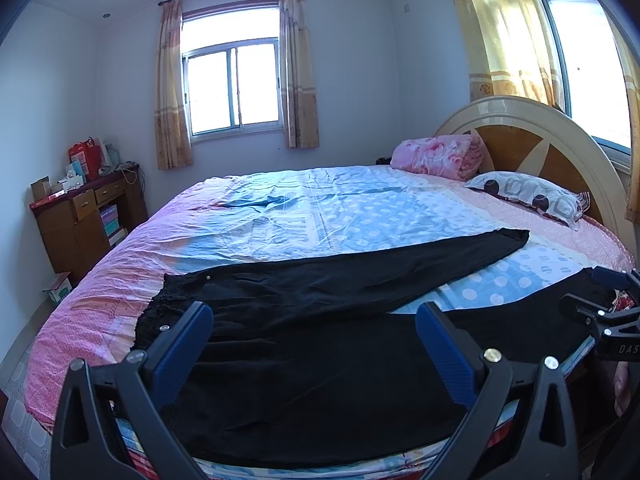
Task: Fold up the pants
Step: 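Lower both tools onto the black pants and close on the waistband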
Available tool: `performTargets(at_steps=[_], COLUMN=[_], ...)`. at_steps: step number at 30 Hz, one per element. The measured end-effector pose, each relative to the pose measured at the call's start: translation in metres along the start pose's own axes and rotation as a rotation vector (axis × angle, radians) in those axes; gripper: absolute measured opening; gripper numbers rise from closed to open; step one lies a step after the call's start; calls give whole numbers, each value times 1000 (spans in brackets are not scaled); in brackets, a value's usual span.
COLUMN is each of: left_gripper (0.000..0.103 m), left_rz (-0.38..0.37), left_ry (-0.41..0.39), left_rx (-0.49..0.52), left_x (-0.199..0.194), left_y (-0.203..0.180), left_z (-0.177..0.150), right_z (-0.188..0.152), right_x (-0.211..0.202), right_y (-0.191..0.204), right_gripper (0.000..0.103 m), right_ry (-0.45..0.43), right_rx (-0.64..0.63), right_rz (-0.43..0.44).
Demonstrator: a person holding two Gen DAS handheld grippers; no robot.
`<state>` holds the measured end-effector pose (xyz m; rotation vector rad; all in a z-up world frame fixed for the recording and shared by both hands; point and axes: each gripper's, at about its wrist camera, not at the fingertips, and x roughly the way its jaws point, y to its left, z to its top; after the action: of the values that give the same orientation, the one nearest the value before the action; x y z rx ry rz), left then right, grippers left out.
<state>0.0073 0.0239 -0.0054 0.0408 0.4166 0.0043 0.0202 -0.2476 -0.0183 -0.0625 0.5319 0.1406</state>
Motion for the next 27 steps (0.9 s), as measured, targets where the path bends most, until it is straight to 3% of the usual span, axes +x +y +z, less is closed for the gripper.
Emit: performTargets(at_steps=[7,13,21,27], left_gripper=[103,103,103,99], left_rz=[13,118,219,238], left_ry=[69,142,303,401], left_rx=[15,-41,-67,-82], left_x=[31,80,193,280], left_y=[13,92,200,241], left_z=[-12,-15,9,23], right_z=[-2,-13,-23,-16], right_x=[10,39,84,117], right_y=[-11,-27,-25,-36], right_gripper=[102,102,102,102], right_ry=[1,41,135,188], right_rx=[12,45,43,62], right_rz=[34,21,36,12])
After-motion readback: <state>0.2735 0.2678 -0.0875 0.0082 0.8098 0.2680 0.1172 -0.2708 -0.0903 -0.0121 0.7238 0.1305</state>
